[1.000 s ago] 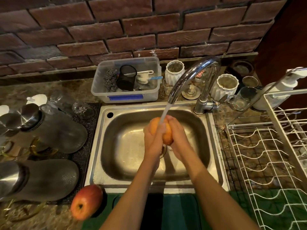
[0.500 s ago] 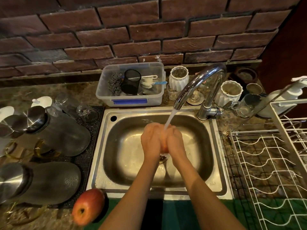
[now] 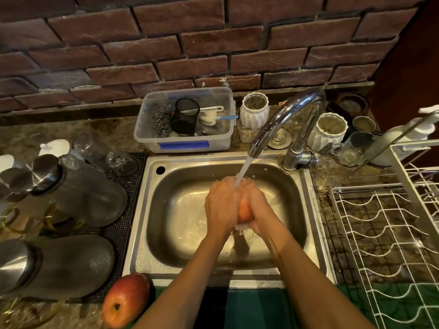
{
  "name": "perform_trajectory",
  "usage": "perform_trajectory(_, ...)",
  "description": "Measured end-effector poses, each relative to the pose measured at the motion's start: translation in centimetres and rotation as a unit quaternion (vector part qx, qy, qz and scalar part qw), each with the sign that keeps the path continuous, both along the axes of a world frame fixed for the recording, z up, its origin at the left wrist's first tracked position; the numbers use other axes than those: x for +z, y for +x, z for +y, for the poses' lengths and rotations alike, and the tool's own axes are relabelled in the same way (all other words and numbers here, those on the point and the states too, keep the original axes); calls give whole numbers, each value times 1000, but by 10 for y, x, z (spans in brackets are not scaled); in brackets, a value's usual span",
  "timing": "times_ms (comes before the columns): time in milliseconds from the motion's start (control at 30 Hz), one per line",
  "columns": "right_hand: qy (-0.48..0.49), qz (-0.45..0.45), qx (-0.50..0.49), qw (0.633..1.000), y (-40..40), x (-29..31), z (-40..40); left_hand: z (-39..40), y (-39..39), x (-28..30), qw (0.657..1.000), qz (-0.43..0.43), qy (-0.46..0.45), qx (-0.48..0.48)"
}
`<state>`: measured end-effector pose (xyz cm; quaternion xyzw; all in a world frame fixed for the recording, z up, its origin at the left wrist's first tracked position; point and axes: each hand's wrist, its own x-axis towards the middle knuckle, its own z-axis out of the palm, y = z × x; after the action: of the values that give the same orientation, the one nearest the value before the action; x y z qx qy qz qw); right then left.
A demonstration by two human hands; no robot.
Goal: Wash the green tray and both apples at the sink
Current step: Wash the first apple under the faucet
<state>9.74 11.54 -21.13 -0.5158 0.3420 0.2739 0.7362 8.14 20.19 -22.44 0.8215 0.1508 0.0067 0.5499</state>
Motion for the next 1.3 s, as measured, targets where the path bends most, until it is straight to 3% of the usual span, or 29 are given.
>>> perform_trajectory(133, -50, -12, 18, 999, -3, -8, 4, -1, 1, -5, 999, 37, 1, 22)
perform_trajectory(233, -97, -90, 28, 991, -7, -14, 8, -2, 2, -3, 999, 32, -5, 32)
perform_trajectory(367, -140, -189, 56, 970, -22, -22, 10, -2, 7, -3, 978, 133, -83, 137)
perform_trajectory(433, -148, -204, 63, 966, -28, -26, 14, -4, 7, -6, 974, 156, -67, 149)
perform_trajectory(600, -98, -162, 11, 982, -27, -28, 16, -4, -2, -12, 990, 95, 26, 102)
perform_trajectory(767, -41, -73, 12, 996, -21, -27, 10, -1, 1, -11, 986, 89, 139, 8)
perform_trajectory(933, 37, -9, 57, 998, -16, -27, -2, 0, -7, -21, 990, 79, 114, -40)
perform_trajectory(1067, -32, -37, 51, 997, -10, -30, 2, -2, -2, -21, 993, 67, 96, 13)
perform_trajectory(1167, -25, -71, 33, 997, -19, -35, 2, -4, 0, -22, 989, 66, 129, 10)
perform_trajectory(1300, -29, -122, -2, 992, -29, -39, 4, -4, 2, -27, 981, 147, 116, 59)
